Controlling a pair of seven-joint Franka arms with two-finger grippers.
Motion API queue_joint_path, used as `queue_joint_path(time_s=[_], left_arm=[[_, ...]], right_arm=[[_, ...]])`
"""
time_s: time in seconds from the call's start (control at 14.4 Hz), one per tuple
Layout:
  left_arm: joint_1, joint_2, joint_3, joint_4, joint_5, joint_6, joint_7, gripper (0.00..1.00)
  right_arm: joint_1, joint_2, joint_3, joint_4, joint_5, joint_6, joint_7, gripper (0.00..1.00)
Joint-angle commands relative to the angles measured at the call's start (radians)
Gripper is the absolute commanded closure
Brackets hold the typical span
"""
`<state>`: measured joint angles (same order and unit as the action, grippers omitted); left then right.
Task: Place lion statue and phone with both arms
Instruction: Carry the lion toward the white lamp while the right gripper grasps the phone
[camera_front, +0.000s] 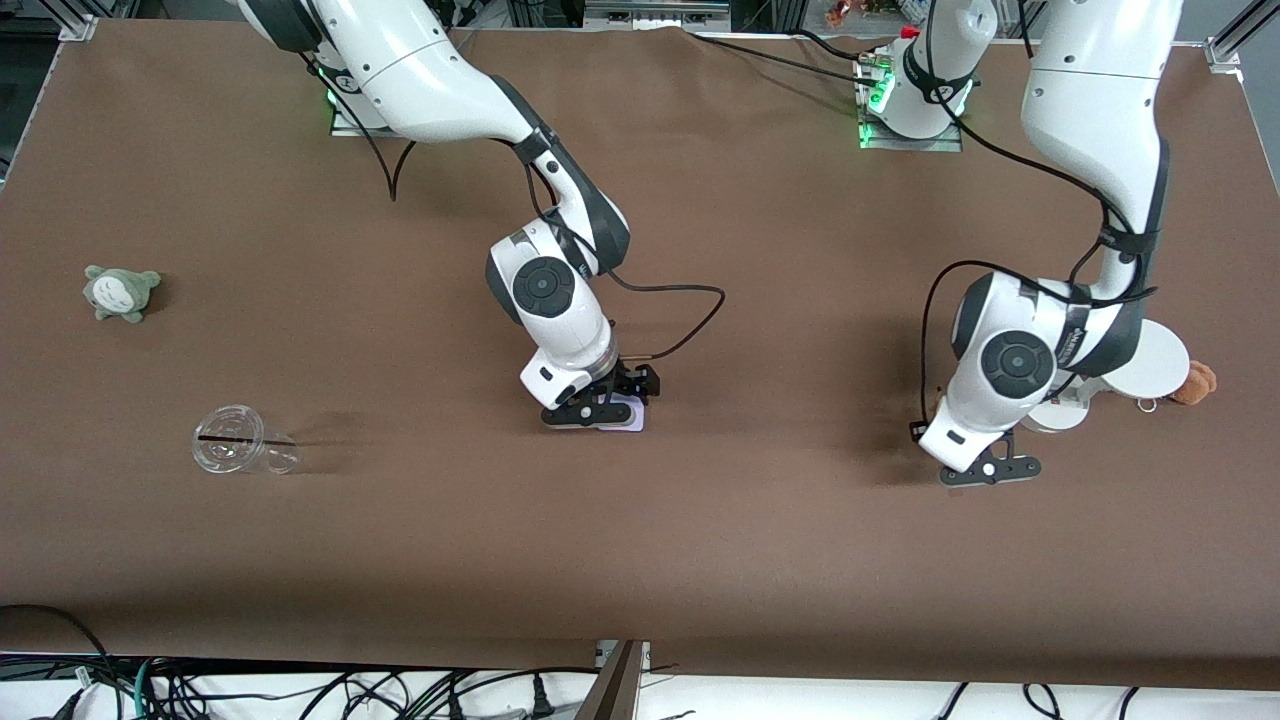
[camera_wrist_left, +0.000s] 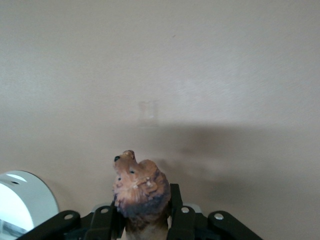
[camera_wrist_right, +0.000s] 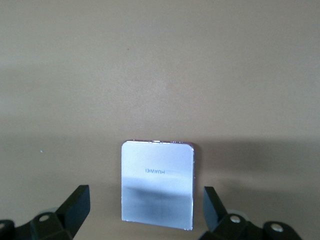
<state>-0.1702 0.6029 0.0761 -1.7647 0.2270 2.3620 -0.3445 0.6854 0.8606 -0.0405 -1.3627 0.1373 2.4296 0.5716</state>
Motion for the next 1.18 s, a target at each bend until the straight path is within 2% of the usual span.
queue_joint_path(time_s=[0.0,0.21,0.49,0.62,0.83,0.9,0.97,1.11], left_arm=[[0.038,-0.043,-0.016,-0.067,0.018,0.052,0.071,1.0],[0.063,-0.019,-0.016,-0.096,0.018,0.152,0.102,1.0],[0.074,0.021,-0.016,-0.096,0.018,0.204,0.13,0.98],[0.074,0.035,-0.016,-0.087,0.018,0.206,0.13,0.94],[0.077,0.037,-0.016,-0.079,0.02,0.206,0.143,0.76],[0.077,0.037,-0.016,-0.078,0.018,0.206,0.153,0.61],[0.077,0.035,-0.016,-0.075,0.017,0.204,0.153,0.4],[0.077,0.037,-0.016,-0.064,0.015,0.2,0.151,0.21]], right_arm=[[0.013,0.04,-0.005,0.03,0.002,0.032,0.005,0.0],[0.014,0.066,-0.007,0.03,-0.024,0.068,0.005,0.0],[0.014,0.086,-0.009,0.03,-0.027,0.092,0.007,0.0],[0.016,0.089,-0.009,0.03,-0.027,0.095,0.007,0.0],[0.02,0.103,-0.009,0.039,-0.028,0.104,0.007,0.0],[0.022,0.106,-0.009,0.045,-0.028,0.105,0.005,0.0],[0.022,0.106,-0.009,0.045,-0.03,0.105,0.005,0.0],[0.022,0.112,-0.009,0.045,-0.042,0.105,0.005,0.0]])
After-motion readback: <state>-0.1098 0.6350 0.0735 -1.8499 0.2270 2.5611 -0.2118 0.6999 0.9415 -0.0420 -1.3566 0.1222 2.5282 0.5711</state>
